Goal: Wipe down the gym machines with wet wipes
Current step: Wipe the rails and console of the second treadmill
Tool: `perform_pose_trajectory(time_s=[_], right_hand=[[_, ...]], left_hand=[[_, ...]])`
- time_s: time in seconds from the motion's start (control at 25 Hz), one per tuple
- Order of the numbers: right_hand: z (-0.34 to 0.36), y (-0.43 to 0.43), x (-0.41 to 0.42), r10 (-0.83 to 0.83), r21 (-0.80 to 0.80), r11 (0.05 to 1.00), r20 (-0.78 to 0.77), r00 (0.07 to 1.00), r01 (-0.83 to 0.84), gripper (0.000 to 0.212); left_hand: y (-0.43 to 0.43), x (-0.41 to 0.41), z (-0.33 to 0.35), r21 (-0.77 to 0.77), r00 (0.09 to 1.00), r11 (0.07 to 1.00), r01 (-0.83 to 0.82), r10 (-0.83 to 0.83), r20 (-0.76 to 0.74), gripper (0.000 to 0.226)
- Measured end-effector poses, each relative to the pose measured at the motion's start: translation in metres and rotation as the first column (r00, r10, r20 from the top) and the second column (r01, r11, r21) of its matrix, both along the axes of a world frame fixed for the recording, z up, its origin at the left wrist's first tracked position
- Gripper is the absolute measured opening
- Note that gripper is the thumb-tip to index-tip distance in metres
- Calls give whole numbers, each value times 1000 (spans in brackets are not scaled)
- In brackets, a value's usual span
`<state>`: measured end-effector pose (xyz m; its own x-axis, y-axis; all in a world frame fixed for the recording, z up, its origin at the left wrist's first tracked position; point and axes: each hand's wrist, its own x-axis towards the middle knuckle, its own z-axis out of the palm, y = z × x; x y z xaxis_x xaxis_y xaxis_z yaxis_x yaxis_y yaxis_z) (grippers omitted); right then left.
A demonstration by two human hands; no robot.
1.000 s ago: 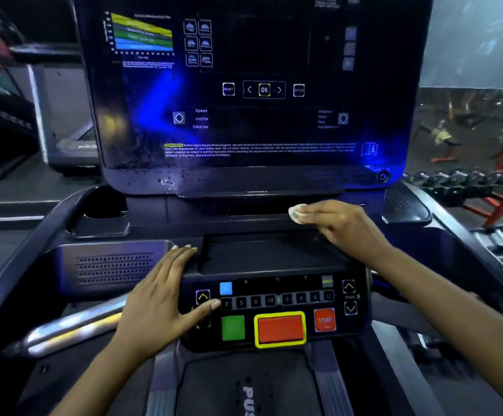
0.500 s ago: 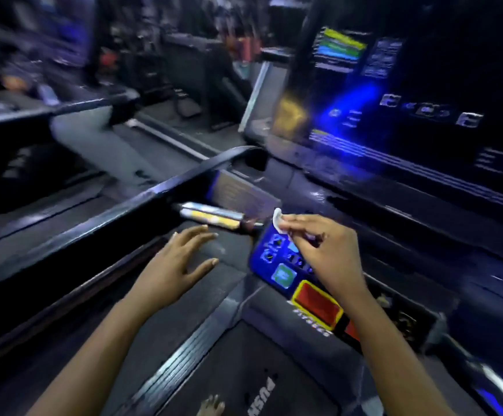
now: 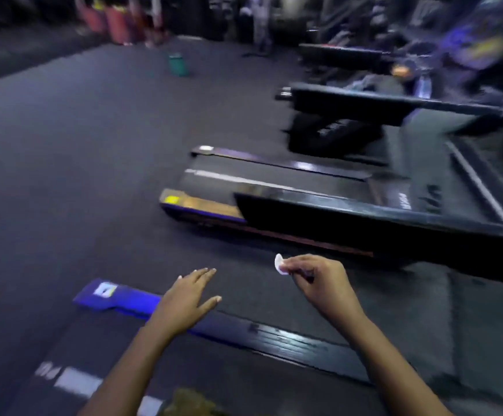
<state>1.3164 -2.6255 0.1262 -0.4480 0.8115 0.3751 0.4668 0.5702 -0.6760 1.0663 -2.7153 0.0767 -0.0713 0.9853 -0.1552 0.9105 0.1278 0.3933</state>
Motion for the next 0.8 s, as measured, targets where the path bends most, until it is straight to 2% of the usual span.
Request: perform_pose_trajectory(time_s=[0.12,0.2,0.24,0.36,0.52,0.72,0.8], right_hand=[[-10,-3,-132,278,-46,960,32,960,-277,20],[-15,-9,-203,405,-60,914,46,913,-402,20],[-17,-14,-242,464,-60,885,50,885,-461,20],[-24,-27,-347,607,-87,795,113,786,-601,18],[-24,-47,-467,743,-109,667,184,644,-737,17],[-30,-69,-620,854,-123,516,155,497,-848,17],[-33,-81,-678,887,-147,454,167,431,-879,26]], left_hand=[[-60,-99,-16,-20,957,956,-292,291,-9,100],[-93,-148,-21,-25,905,904,-426,425,-32,102],[-111,-172,-22,-23,870,870,-492,491,-36,98],[-150,-237,-22,-35,753,753,-657,655,-55,67],[-190,-323,-33,-73,608,604,-794,791,-69,63],[-222,-429,-39,-62,405,401,-914,912,-64,59],[-235,-459,-38,-87,313,309,-947,949,-45,58]])
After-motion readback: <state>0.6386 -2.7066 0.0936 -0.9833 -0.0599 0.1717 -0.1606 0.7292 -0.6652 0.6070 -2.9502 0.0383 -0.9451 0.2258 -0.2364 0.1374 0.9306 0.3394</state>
